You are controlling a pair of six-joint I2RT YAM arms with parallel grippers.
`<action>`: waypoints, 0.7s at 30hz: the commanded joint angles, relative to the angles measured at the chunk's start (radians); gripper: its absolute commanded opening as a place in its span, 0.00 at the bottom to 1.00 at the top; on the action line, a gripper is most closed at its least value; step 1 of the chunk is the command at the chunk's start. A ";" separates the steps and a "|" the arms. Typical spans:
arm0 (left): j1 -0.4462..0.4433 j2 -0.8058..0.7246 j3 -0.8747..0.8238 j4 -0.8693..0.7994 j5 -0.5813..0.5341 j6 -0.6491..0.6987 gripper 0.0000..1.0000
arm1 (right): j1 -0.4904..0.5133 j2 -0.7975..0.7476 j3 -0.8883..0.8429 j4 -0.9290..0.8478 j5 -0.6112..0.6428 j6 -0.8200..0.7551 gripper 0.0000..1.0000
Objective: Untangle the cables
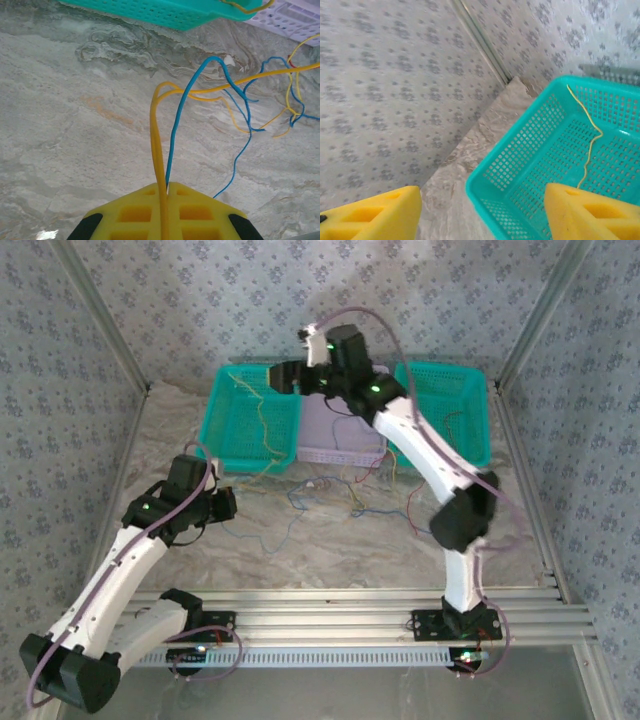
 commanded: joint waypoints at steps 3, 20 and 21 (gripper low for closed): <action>-0.006 0.023 -0.023 0.072 0.082 -0.063 0.00 | 0.011 -0.286 -0.444 0.166 -0.034 -0.123 0.69; -0.106 -0.002 0.028 0.128 0.214 -0.046 0.00 | 0.264 -0.283 -1.027 0.526 0.197 -0.323 0.70; -0.106 -0.009 0.029 0.128 0.220 -0.047 0.00 | 0.274 -0.270 -1.032 0.555 0.217 -0.331 0.71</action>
